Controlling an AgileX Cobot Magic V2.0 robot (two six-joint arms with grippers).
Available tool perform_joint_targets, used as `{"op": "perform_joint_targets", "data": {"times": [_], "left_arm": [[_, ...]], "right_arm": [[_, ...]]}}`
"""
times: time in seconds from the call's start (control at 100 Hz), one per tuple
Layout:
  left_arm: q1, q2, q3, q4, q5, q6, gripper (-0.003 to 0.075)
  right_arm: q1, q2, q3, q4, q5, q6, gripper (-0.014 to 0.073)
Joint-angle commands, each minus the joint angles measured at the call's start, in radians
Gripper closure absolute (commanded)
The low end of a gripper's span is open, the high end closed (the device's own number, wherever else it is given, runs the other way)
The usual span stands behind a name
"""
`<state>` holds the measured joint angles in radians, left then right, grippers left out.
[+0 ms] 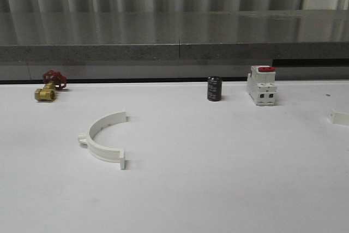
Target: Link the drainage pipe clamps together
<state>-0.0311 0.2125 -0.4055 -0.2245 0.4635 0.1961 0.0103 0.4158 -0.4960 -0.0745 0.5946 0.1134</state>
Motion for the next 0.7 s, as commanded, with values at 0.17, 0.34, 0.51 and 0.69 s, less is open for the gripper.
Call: {"op": "perform_joint_targets", "data": {"times": [0.17, 0.34, 0.51, 0.69], "left_arm": [[0.002, 0.008, -0.026, -0.018, -0.074, -0.007, 0.0741], [0.002, 0.008, -0.026, -0.018, -0.074, -0.007, 0.0741], [0.002, 0.008, -0.026, -0.018, -0.074, -0.007, 0.0741], [0.002, 0.008, -0.026, -0.018, -0.074, -0.007, 0.0741]], "right_arm": [[0.004, 0.310, -0.216, 0.004, 0.167, -0.002, 0.0370], [0.004, 0.440, -0.285, 0.006, 0.161, -0.002, 0.0080], [-0.053, 0.592, -0.323, 0.007, 0.184, -0.002, 0.0115], [-0.141, 0.776, -0.374, 0.047, 0.236, 0.051, 0.0127]]}}
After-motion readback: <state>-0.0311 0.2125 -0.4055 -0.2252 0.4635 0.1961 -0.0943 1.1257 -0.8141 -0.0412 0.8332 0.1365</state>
